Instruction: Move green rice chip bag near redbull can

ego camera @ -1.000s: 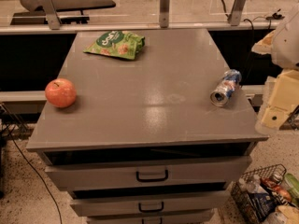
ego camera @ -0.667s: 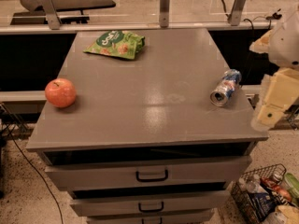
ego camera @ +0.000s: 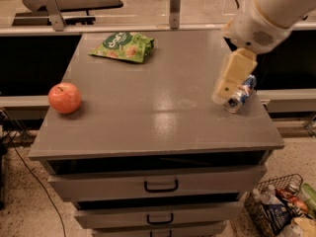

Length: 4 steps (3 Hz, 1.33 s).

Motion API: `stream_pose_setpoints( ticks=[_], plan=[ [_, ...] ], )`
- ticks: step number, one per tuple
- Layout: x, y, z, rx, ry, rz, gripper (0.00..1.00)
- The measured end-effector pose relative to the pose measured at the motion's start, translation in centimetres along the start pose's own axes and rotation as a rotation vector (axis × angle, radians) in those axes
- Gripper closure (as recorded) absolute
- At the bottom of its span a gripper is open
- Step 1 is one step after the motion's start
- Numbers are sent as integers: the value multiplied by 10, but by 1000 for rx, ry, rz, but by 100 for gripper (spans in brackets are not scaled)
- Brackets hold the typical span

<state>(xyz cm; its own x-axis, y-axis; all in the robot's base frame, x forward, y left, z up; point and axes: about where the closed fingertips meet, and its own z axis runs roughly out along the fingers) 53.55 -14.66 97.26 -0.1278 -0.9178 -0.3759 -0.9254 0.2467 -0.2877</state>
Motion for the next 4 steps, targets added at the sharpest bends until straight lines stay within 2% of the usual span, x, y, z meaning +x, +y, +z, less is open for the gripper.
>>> stream_pose_setpoints(
  ticks=[1,2,3,4],
  plan=[
    [-47,-40,33,21,-99,-24,0],
    [-50,-42,35,23,-102,-24,0],
    [-69,-55,53,38,-123,-27,0],
    [-102,-75,75,80,-182,-19,0]
  ],
)
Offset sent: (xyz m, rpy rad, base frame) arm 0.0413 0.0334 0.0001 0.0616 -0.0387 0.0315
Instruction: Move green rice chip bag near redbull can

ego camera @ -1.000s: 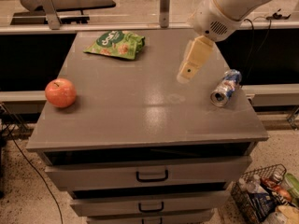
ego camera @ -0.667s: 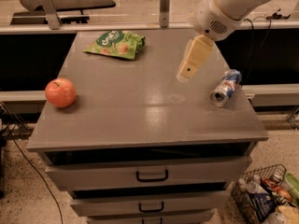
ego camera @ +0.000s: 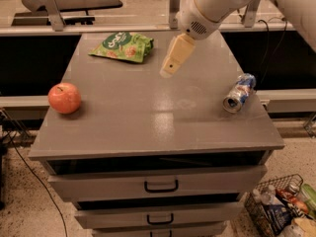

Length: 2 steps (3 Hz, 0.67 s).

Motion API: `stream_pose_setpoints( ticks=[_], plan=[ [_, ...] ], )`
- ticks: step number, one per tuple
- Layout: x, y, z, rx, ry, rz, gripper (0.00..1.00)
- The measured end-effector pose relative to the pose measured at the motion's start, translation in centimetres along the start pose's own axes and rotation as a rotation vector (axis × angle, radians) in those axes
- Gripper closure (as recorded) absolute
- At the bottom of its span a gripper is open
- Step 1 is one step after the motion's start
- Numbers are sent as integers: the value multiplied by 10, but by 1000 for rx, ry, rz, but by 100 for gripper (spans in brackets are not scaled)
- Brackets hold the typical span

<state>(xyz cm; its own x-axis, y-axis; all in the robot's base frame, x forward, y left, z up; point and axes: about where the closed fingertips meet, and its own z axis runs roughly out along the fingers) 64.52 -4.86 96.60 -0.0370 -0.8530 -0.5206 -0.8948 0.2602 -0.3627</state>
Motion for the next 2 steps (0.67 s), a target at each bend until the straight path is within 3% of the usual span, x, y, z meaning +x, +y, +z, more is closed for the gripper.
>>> stream_pose_setpoints(
  ticks=[2],
  plan=[
    [-44,-59,85,94,-140,52,0]
  ],
)
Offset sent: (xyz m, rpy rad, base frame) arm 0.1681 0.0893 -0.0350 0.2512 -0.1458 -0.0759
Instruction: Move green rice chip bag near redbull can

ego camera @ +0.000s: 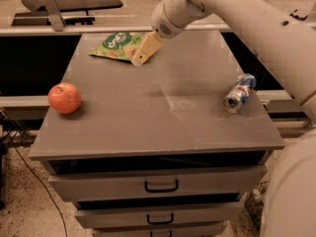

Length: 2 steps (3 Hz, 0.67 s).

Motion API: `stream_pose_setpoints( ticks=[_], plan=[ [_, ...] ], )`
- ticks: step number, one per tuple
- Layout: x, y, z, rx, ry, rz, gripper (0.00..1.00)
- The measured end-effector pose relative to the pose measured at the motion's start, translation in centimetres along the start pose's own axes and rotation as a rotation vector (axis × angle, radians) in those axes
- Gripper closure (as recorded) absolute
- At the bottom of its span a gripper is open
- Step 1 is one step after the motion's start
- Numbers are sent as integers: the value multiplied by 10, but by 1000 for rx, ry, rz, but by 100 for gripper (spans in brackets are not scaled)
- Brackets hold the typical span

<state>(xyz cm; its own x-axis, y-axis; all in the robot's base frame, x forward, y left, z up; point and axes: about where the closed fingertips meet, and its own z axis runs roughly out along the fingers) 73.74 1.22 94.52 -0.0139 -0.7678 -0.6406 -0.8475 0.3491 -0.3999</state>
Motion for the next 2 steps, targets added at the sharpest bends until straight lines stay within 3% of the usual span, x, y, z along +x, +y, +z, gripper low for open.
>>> stream_pose_setpoints(
  ticks=[2],
  plan=[
    [-22,-46,98,7,-99,91,0]
  ],
)
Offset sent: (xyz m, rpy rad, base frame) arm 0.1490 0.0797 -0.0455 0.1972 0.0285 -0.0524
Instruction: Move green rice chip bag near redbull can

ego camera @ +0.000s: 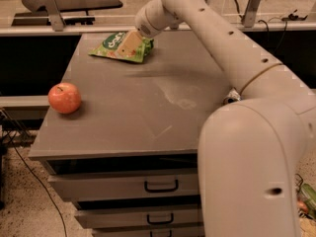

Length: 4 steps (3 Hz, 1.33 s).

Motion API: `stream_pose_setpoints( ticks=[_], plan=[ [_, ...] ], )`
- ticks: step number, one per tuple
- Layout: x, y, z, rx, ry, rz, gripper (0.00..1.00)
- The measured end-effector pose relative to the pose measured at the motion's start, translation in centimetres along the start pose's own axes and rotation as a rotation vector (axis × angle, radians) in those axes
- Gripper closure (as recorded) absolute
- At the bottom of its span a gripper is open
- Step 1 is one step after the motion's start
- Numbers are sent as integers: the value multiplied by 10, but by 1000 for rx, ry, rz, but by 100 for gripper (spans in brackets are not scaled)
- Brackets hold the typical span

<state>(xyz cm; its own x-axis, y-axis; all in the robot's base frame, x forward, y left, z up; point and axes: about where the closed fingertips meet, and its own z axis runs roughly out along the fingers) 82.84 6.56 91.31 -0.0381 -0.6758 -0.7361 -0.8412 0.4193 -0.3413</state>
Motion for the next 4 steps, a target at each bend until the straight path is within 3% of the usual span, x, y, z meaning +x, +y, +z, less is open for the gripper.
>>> stream_pose_setpoints(
  ticks=[1,2,3,4],
  plan=[
    [9,-7,33,-4,40,21,0],
    [25,-8,48,-12,121,20,16],
    [33,-11,47,-9,166,6,41],
    [27,-18,28,19,180,-25,64]
  ],
)
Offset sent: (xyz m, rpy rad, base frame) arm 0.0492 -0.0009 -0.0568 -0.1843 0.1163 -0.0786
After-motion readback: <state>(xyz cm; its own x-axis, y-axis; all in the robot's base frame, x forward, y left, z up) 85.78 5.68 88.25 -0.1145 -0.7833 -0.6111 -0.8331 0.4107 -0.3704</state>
